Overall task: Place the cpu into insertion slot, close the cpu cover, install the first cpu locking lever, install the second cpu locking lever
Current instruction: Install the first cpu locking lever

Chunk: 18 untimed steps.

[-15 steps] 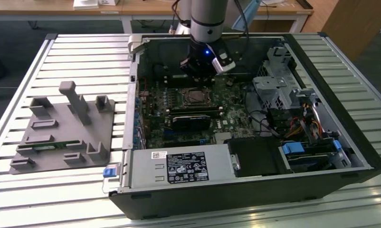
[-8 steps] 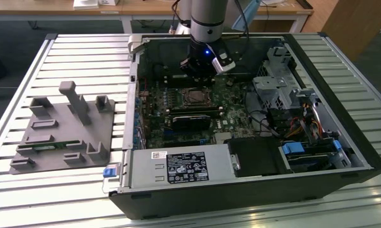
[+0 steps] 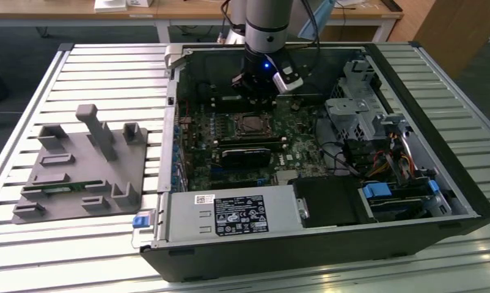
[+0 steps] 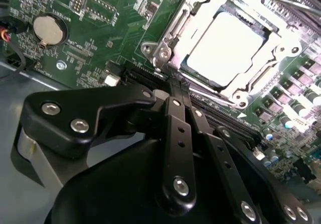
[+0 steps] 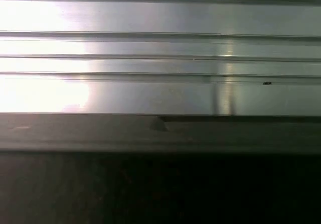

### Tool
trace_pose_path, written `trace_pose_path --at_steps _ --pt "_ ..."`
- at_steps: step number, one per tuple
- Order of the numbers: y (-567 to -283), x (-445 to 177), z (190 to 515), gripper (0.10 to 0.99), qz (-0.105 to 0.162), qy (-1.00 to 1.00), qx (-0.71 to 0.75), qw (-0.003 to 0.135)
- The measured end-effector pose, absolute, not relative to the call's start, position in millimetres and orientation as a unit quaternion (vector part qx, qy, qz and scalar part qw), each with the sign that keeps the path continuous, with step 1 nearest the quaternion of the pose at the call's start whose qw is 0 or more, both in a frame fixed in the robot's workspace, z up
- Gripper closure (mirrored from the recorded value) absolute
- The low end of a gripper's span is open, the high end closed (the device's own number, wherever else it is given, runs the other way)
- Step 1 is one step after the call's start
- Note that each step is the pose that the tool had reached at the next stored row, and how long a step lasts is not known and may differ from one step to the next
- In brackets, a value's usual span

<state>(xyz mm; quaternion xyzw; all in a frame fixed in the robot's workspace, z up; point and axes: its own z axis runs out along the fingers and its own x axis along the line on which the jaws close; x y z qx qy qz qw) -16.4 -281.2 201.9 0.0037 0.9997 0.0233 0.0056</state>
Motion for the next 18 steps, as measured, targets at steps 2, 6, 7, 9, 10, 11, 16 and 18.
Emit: trace_pose_path --at_steps 2,6,7,9,10,11,16,18 --pt "-281.1 -16.3 202.0 0.98 0.023 1.0 0.004 0.006" --pt "-281.1 -16.4 201.7 0.98 0.017 1.0 0.004 0.006" --pt "-281.2 -16.3 201.7 0.98 0.016 1.0 0.004 0.006" --pt "-281.1 -16.4 201.4 0.98 0.015 1.0 0.004 0.006" --pt "-281.1 -16.4 201.2 0.98 0.014 1.0 0.004 0.006" --pt "-281.1 -16.4 201.0 0.98 0.014 1.0 0.004 0.006" --pt "-280.9 -16.5 199.6 0.98 0.009 1.0 0.004 0.006" --pt "-280.7 -16.3 198.7 0.98 0.006 1.0 0.004 0.006"
